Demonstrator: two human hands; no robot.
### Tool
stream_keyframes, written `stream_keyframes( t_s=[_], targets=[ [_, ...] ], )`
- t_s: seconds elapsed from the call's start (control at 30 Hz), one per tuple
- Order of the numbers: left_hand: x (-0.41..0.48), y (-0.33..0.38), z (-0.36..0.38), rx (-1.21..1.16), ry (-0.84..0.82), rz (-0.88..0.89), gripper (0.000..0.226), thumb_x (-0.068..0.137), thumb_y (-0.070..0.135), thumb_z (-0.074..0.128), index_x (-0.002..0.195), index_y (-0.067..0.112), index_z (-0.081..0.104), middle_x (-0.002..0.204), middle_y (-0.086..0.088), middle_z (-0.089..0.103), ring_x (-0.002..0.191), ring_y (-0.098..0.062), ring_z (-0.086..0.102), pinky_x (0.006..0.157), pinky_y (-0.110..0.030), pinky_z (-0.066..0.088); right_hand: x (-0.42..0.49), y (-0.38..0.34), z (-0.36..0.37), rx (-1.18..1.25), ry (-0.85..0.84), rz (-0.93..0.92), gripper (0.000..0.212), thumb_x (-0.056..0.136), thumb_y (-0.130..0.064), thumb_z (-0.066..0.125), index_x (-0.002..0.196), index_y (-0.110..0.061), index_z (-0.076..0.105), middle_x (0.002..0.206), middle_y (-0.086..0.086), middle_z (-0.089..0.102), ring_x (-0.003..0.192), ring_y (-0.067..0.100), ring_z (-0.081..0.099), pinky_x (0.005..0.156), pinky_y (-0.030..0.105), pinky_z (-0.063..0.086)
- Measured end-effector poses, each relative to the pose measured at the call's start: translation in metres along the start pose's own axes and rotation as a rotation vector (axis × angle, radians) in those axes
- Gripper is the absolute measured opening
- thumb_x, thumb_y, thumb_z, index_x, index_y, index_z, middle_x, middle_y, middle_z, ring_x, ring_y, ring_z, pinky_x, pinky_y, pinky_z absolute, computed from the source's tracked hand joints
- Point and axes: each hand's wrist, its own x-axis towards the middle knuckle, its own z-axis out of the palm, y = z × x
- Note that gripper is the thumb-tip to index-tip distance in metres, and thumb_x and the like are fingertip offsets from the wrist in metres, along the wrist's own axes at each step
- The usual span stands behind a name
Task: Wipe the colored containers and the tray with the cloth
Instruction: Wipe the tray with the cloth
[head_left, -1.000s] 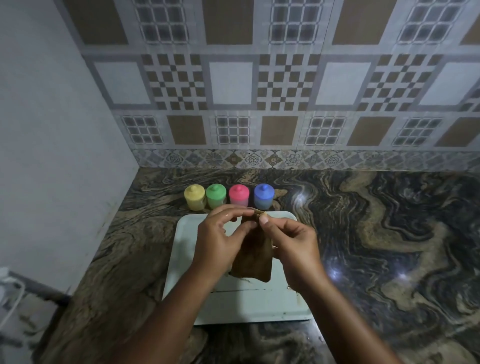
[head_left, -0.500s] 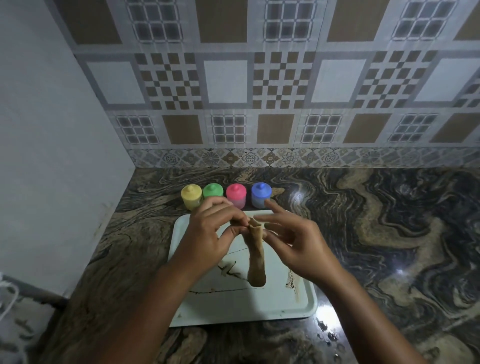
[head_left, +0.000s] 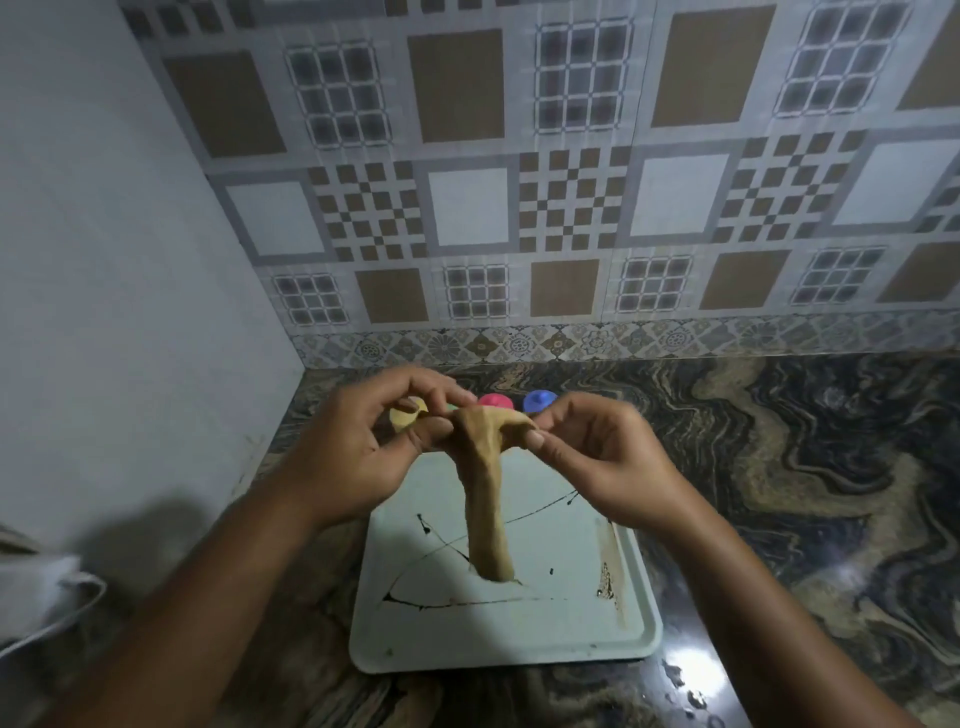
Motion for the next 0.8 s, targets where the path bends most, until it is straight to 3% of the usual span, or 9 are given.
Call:
stream_keyframes(
  t_s=[0.07,0.13,0.3,0.4,0.5,0.63,0.8],
  targets=[
    [0.002,0.003,-0.011,-0.047,0.017,-0.104,0.017,0.091,0.005,0.066,0.087,0.020,0.061,0.091,0.012,0.074,0.091,-0.006,0.070,0.076,-0.021,0.055,0.006,-0.013,-0.004,0.077,0.012,0.003,0.004,0.092,-0.007,0.065,0.090,-0.003,0.064,0.075,0.003,0.073,0.073,0.012,0.069,0.069,0.022,0.054],
    [0.008,0.001,-0.019,-0.047,0.058,-0.161,0.017,0.091,0.004,0.065,0.091,0.021,0.062,0.080,0.008,0.072,0.078,-0.005,0.069,0.068,-0.019,0.054,0.013,-0.024,-0.006,0.098,0.013,0.006,0.003,0.095,-0.001,0.062,0.094,0.002,0.064,0.073,0.005,0.071,0.069,0.012,0.068,0.064,0.021,0.055],
    [0.016,-0.017,-0.025,-0.033,0.058,-0.283,0.016,0.089,0.015,0.070,0.103,0.024,0.071,0.095,0.007,0.076,0.097,-0.005,0.071,0.089,-0.031,0.058,0.022,-0.028,-0.006,0.110,0.071,0.094,0.014,0.099,-0.005,0.060,0.103,0.005,0.068,0.069,0.004,0.071,0.060,0.010,0.068,0.055,0.021,0.055],
    [0.010,-0.034,-0.017,0.001,-0.024,-0.371,0.017,0.084,0.017,0.076,0.098,0.026,0.073,0.097,0.007,0.076,0.099,-0.006,0.070,0.090,-0.037,0.058,0.020,-0.010,-0.005,0.002,0.090,0.171,0.016,0.100,-0.009,0.060,0.105,-0.005,0.074,0.072,-0.001,0.074,0.062,0.008,0.068,0.056,0.022,0.055],
    [-0.005,-0.061,0.003,0.067,-0.085,-0.436,0.014,0.081,0.026,0.080,0.092,0.033,0.073,0.094,0.009,0.075,0.093,-0.007,0.070,0.085,-0.041,0.058,0.010,0.024,-0.005,-0.067,0.073,0.282,0.021,0.101,-0.008,0.057,0.089,-0.014,0.073,0.062,-0.005,0.068,0.055,0.008,0.064,0.051,0.023,0.053],
    [-0.025,-0.102,0.045,0.112,-0.101,-0.516,0.009,0.083,0.025,0.079,0.087,0.029,0.072,0.088,0.013,0.071,0.088,-0.001,0.067,0.074,-0.028,0.050,-0.007,0.079,-0.001,-0.121,-0.002,0.416,0.016,0.098,-0.020,0.064,0.085,-0.014,0.071,0.068,-0.001,0.067,0.064,0.017,0.064,0.065,0.043,0.060],
    [-0.020,-0.142,0.077,0.174,-0.099,-0.581,0.008,0.082,0.021,0.078,0.089,0.020,0.074,0.085,0.011,0.071,0.087,-0.006,0.066,0.075,-0.025,0.049,0.000,0.122,-0.001,-0.290,-0.055,0.402,0.012,0.084,-0.016,0.080,0.087,-0.012,0.070,0.077,0.011,0.071,0.068,0.017,0.068,0.055,0.029,0.054]
  ],
)
